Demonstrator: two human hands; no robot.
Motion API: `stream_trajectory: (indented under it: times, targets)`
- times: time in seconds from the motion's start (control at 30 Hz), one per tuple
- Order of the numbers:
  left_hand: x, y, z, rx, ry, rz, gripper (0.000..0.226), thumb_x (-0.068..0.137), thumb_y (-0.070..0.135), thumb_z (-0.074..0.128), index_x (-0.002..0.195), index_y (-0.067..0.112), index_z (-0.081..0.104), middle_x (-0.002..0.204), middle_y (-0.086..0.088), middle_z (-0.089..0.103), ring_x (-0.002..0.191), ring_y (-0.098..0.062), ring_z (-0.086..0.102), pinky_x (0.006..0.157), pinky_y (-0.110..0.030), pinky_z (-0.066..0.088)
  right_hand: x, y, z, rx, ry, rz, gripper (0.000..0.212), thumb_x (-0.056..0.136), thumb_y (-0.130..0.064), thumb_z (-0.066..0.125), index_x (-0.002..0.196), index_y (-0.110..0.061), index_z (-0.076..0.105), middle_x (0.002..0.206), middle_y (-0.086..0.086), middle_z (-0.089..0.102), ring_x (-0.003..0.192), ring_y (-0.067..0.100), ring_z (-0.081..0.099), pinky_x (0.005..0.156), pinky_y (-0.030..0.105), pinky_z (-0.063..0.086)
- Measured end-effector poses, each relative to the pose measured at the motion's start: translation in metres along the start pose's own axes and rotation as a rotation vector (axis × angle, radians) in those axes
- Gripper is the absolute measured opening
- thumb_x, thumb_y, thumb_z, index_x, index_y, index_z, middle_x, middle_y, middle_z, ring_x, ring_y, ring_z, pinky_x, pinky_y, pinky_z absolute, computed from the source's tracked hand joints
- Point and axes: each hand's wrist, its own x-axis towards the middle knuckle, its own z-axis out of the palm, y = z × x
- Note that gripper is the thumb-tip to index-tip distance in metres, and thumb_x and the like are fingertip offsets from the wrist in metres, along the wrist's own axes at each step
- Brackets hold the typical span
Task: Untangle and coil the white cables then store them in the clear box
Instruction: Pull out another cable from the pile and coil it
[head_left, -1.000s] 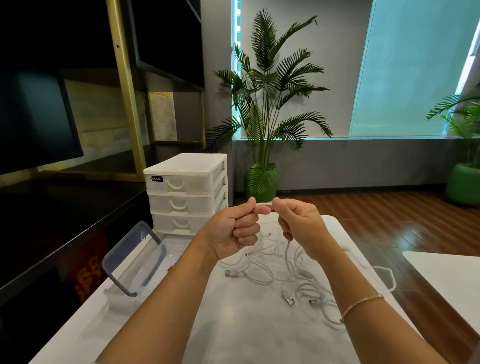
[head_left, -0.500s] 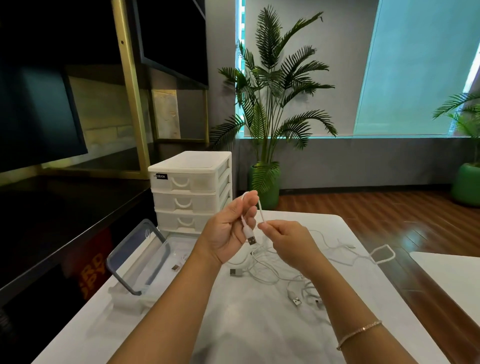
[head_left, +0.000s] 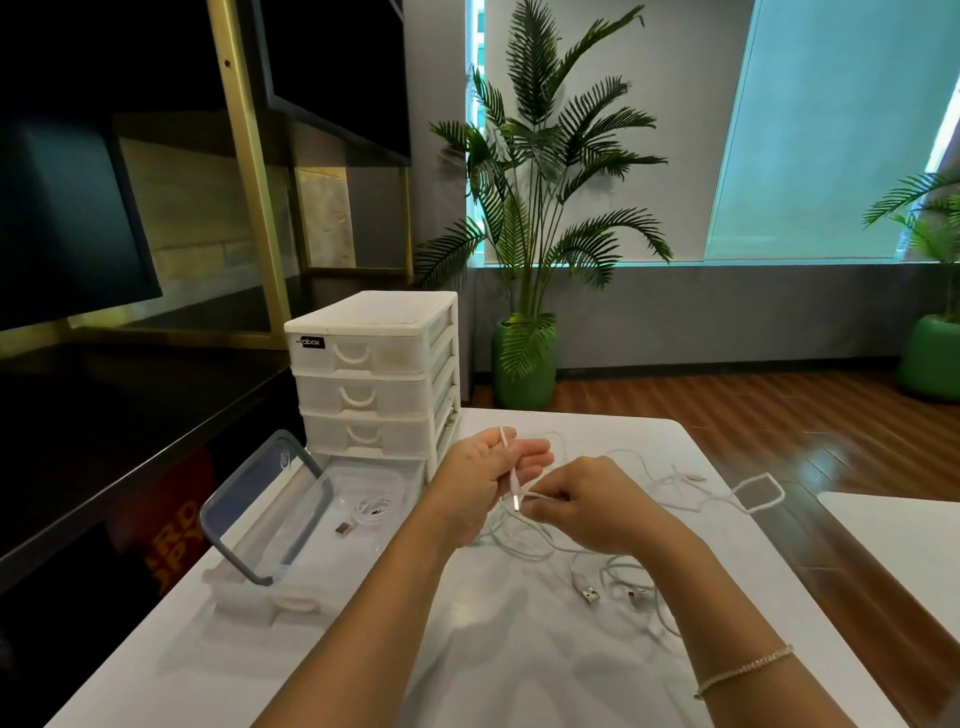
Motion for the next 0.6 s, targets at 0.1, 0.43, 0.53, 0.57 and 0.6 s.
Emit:
stream_trajectory:
  times: [0.1,0.43,0.53,0.57,0.6]
  targets:
    - [0.002,-0.007,0.003,0.096,0.044,0.028,0.022,0.099,0.015,0.041,0.113,0.008,0.056,0.092,-0.002,0.07,0.084,-0.014,0.069,0.082,-0.024,0.055,-0.003,0.003,0.003,0.022,0.013,-0.017,0.027,0.088,-0.032,0.06,0.081,-0.009,0.073,0.061,0.001,0.06,0.052,0.008,0.042,0.053,0.019,0.033]
    - [0.001,-0.027,0.01,0.317,0.009,0.126,0.025,0.099,0.02,0.042,0.087,0.018,0.063,0.065,0.008,0.058,0.054,0.0,0.051,0.05,-0.009,0.039,-0.004,0.012,0.006,0.162,0.113,-0.003,0.02,0.089,-0.026,0.057,0.085,-0.017,0.074,0.051,-0.016,0.058,0.053,-0.001,0.051,0.056,0.009,0.035]
    - [-0.001,-0.029,0.01,0.351,-0.069,0.119,0.025,0.099,0.019,0.041,0.086,0.017,0.062,0.063,0.011,0.055,0.052,0.004,0.048,0.05,-0.006,0.038,-0.003,0.015,0.006,0.21,0.186,0.022,0.022,0.088,-0.022,0.058,0.074,-0.017,0.072,0.042,-0.025,0.053,0.052,-0.01,0.051,0.053,0.009,0.034]
    - [0.0,-0.029,0.01,0.337,-0.091,0.103,0.025,0.099,0.018,0.042,0.087,0.018,0.063,0.068,0.01,0.058,0.057,0.003,0.05,0.053,-0.007,0.04,-0.002,0.016,0.007,0.24,0.218,0.024,0.023,0.088,-0.022,0.058,0.069,-0.02,0.07,0.043,-0.022,0.054,0.052,-0.008,0.052,0.056,0.01,0.035]
    - [0.0,-0.029,0.009,0.3,-0.114,0.081,0.025,0.099,0.017,0.042,0.089,0.02,0.064,0.074,0.007,0.061,0.066,0.002,0.054,0.06,-0.008,0.044,-0.002,0.016,0.007,0.275,0.25,0.029,0.024,0.087,-0.022,0.059,0.065,-0.023,0.068,0.048,-0.019,0.057,0.055,-0.005,0.053,0.061,0.014,0.04]
